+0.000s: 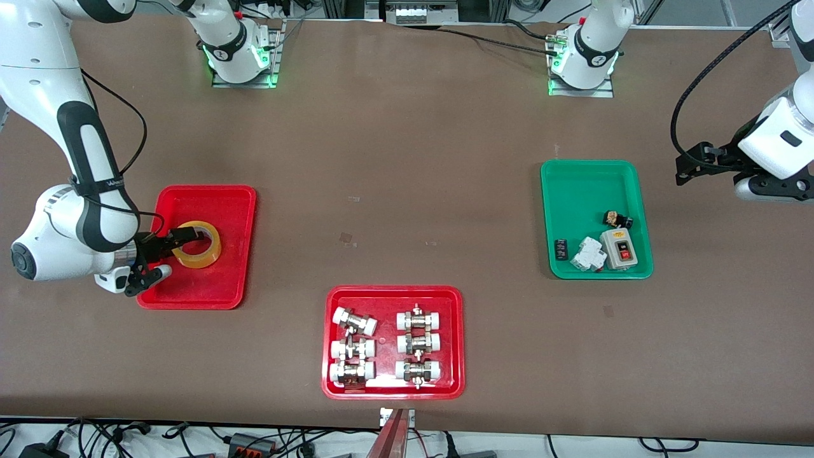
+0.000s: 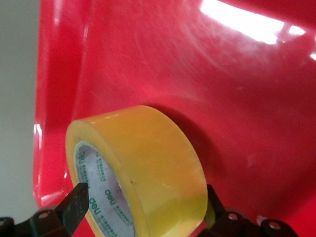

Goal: Left arm passes tape to right arm into tray
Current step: 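Lower the tape into the red tray and open the right gripper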

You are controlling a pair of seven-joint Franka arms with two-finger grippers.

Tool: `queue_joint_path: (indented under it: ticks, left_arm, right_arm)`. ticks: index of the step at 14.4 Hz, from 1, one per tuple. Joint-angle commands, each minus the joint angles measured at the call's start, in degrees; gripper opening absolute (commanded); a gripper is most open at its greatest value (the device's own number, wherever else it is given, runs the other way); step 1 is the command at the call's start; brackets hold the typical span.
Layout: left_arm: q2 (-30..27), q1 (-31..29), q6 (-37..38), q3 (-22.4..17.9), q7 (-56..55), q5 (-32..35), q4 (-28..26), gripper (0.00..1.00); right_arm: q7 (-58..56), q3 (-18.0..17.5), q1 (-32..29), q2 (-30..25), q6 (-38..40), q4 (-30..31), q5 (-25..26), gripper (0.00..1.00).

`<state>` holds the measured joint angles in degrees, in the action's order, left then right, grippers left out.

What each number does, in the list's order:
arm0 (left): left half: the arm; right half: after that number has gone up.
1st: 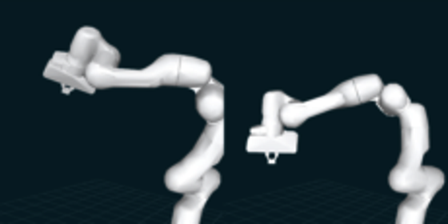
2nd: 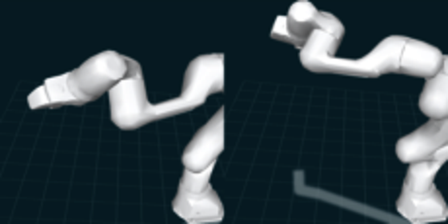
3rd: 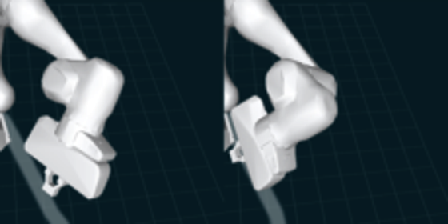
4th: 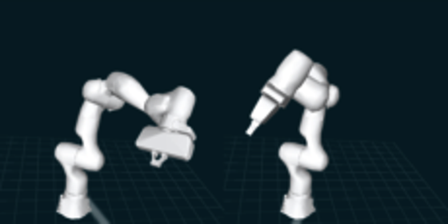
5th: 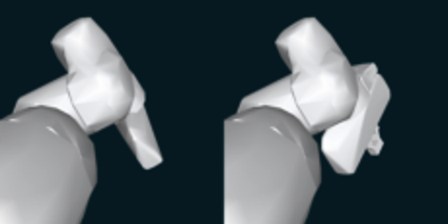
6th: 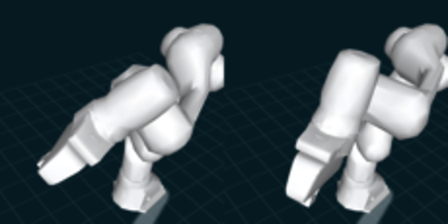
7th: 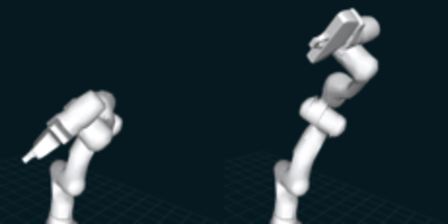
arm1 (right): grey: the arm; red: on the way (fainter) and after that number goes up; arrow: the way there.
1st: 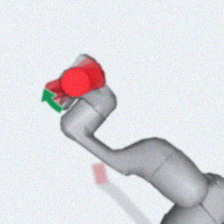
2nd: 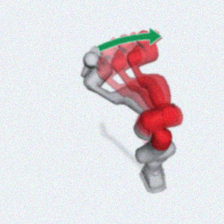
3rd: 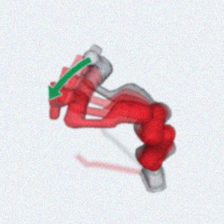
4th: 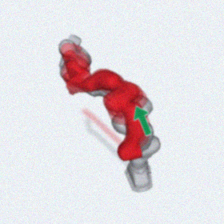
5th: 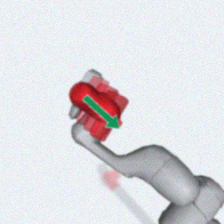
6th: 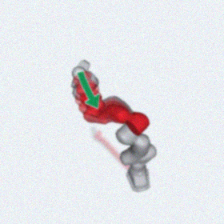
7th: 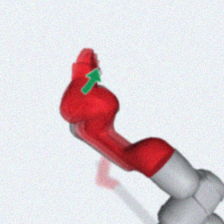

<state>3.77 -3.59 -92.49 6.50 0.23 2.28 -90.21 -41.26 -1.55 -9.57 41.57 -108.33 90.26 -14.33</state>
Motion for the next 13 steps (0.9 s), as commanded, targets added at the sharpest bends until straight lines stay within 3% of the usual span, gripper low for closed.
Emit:
queue_joint_path:
  ticks: [1, 5, 9, 13]
  left_arm:
    - [-1.75, -0.01, 0.73, 0.09, 0.21, -0.53, -1.2, 1.0]
    - [-1.57, -0.19, 1.79, 0.01, 0.21, -0.61, -1.02, 1.0]
    - [-1.57, -0.19, 1.7, 0.09, 0.3, -0.7, -1.02, 1.0]
    - [-1.48, 0.16, 1.18, 0.09, 0.3, -1.23, -0.85, 1.0]
  right_arm:
    - [-0.84, -0.21, 0.95, -2.89, -0.66, 1.14, 2.36, 1.0]
    - [-1.01, -0.3, 0.42, -3.07, -0.31, 0.8, 3.87, 1.0]
    - [0.21, -0.12, 1.13, -7.37, -0.13, 0.27, 6.41, 1.0]
    - [16.07, -0.3, 4.29, -13.78, 3.11, -2.63, 11.08, 1.0]
